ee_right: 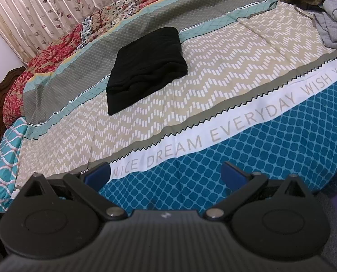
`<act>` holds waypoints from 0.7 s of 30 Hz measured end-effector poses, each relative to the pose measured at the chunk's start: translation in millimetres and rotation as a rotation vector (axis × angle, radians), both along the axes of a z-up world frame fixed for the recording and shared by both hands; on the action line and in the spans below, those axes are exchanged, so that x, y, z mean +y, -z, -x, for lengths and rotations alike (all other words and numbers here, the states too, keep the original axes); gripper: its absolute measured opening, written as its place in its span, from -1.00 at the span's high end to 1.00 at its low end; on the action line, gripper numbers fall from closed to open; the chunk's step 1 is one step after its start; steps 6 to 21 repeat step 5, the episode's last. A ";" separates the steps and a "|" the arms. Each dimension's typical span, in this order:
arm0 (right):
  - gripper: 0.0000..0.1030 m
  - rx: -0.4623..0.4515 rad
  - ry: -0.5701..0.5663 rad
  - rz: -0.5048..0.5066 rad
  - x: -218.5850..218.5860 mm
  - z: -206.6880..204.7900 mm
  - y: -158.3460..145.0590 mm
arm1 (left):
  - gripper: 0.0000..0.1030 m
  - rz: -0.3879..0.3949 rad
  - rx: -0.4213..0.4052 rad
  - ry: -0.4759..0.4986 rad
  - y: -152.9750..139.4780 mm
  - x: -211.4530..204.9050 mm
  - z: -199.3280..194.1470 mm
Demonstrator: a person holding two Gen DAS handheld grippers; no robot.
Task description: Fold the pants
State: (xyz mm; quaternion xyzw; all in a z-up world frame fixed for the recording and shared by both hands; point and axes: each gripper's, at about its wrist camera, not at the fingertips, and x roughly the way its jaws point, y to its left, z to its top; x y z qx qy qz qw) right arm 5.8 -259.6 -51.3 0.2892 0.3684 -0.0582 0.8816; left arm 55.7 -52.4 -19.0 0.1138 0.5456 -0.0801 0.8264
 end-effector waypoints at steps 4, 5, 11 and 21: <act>-1.00 -0.001 0.000 0.001 -1.1 -0.3 0.8 | -1.00 0.002 -0.026 0.020 -3.1 -1.3 1.9; -1.00 -0.005 0.001 0.001 -1.4 -0.1 0.9 | -1.00 -0.002 -0.032 0.025 -3.7 -2.1 2.4; -1.00 -0.005 0.001 0.001 -1.4 -0.1 0.9 | -1.00 -0.002 -0.032 0.025 -3.7 -2.1 2.4; -1.00 -0.005 0.001 0.001 -1.4 -0.1 0.9 | -1.00 -0.002 -0.032 0.025 -3.7 -2.1 2.4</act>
